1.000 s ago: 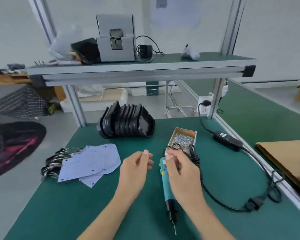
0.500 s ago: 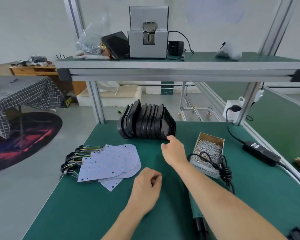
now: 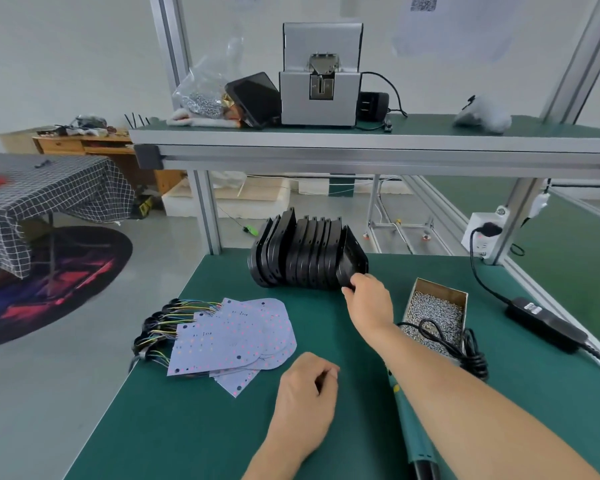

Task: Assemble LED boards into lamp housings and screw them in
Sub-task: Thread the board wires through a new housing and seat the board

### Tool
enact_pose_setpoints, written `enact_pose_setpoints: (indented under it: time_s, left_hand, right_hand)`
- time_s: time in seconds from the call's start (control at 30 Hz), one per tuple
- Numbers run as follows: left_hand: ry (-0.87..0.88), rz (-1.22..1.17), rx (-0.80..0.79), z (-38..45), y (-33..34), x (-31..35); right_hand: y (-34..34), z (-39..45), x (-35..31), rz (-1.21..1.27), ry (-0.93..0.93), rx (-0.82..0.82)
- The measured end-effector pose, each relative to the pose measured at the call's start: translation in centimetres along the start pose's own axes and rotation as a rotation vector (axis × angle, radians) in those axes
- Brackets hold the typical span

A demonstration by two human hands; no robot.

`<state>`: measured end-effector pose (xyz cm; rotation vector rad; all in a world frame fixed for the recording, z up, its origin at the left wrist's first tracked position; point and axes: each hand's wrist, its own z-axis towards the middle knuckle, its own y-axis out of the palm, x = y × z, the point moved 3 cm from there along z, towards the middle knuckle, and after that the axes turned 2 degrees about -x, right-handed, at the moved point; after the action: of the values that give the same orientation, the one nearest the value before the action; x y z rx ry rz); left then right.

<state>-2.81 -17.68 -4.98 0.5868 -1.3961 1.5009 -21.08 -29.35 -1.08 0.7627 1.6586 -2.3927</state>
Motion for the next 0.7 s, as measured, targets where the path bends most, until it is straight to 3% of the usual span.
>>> enact_pose_setpoints:
  time_s: [0.13, 0.3, 0.47, 0.53, 0.63, 0.7]
  left_hand:
    - [-0.024, -0.031, 0.029, -0.1, -0.1, -0.2]
    - [-0.195, -0.324, 0.058, 0.1, -1.2, 0.4]
    - [-0.35, -0.6, 0.135, -0.5, -4.8, 1.6]
    - [-0.404, -0.54, 0.067, -0.9, -6.2, 1.6]
    - [-0.466, -0.358, 0.006, -2.4, -7.4, 0.5]
    - [-0.487, -0.367, -0.024, -3.4, -7.3, -0.2]
  right_hand:
    - [-2.1, -2.2, 0.3, 0.042, -0.035, 0.076]
    - [-5.7, -7.8, -0.8, -0.045, -0.09, 0.092]
    - [-6.5, -16.9, -4.8, -0.355, -0.349, -0.157]
    - [-6.4, -20.9, -6.2, -0.453, -0.427, -0.241]
    - [-6.4, -24.9, -7.9, -0.449, -0.508, -0.197]
    - [-6.3, -26.4, -8.0, -0.441, -0.58, -0.187]
